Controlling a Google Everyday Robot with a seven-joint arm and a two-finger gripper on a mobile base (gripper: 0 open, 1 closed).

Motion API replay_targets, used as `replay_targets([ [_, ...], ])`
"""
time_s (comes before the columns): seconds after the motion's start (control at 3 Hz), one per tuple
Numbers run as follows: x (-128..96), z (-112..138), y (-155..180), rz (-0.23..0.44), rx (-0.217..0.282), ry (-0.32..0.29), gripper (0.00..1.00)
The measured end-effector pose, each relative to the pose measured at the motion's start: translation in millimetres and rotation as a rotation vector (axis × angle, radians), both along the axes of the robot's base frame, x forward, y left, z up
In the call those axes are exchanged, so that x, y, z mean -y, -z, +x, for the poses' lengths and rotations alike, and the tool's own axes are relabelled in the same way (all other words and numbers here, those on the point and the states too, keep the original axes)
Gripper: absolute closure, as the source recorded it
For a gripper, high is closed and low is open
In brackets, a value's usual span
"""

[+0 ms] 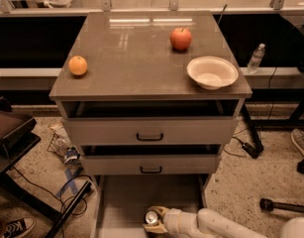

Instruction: Pick pepsi can from bottom drawer and place on counter

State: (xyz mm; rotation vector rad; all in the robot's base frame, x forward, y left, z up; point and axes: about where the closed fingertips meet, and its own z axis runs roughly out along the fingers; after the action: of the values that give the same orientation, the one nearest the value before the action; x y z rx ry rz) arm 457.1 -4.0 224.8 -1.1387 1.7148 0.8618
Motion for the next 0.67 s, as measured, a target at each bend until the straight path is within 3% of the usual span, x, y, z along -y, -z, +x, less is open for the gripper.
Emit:
replay_targets([
  [0.67, 41, -18, -170, 0.105, -0.011, -0.020, 1.00],
])
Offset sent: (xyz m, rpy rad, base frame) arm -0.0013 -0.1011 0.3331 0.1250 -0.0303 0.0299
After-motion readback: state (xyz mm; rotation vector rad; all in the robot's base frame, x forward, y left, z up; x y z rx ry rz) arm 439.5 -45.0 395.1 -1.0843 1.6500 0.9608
